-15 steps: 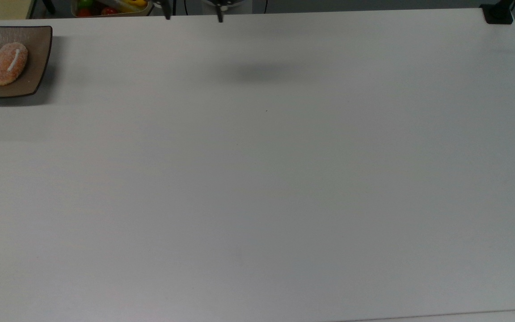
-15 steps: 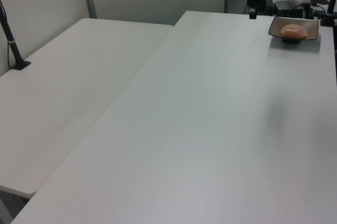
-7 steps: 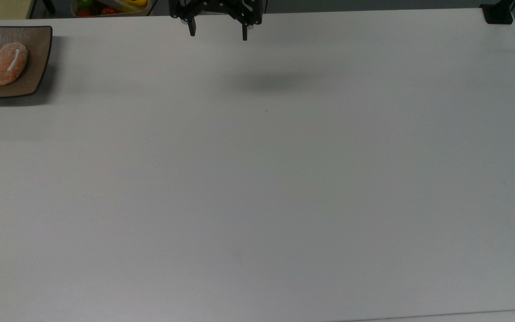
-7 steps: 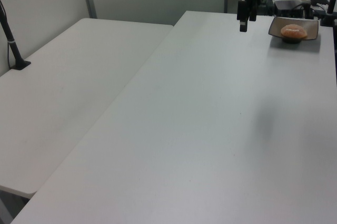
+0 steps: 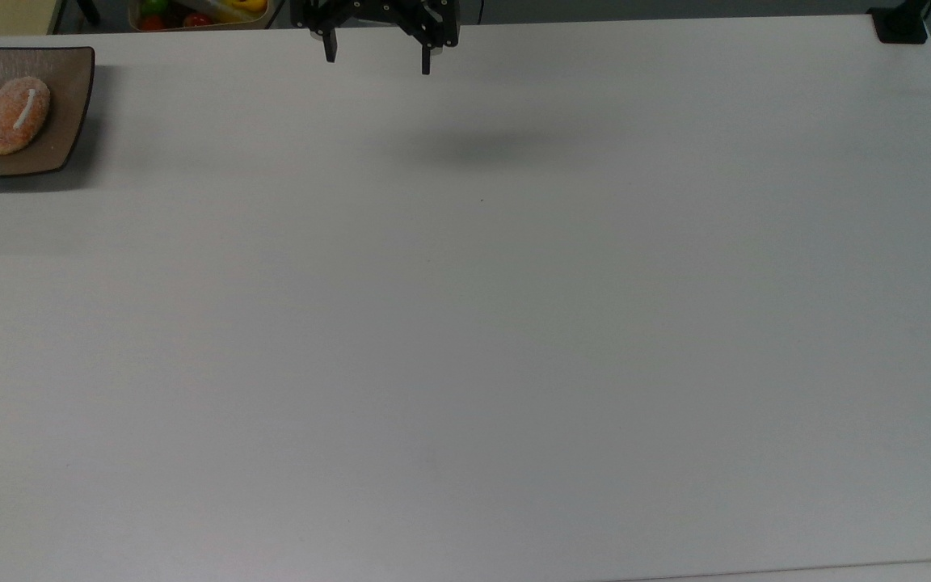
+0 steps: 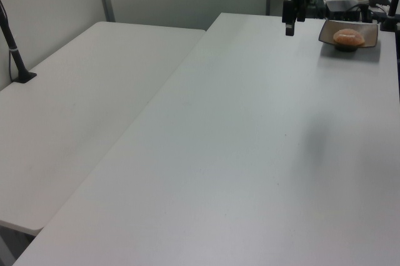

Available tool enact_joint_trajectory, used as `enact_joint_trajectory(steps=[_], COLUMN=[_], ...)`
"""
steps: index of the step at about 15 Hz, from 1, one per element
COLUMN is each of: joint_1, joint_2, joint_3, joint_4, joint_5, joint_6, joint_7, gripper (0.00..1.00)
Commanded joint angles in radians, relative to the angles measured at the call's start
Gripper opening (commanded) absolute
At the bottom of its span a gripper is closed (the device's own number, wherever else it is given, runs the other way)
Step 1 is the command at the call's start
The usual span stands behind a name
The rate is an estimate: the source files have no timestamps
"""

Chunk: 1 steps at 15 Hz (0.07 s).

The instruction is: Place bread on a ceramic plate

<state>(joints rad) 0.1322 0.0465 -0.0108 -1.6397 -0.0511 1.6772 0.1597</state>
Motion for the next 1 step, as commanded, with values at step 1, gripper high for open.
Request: enact_joint_trajectory(steps=[1], joint_1=[0.003], joint_2=[-0.020], joint_3=[-0.011], joint_4=[-0.015], joint_5=[-0.001], joint_6=[0.016], joint_7=[0.017], gripper=[1.00])
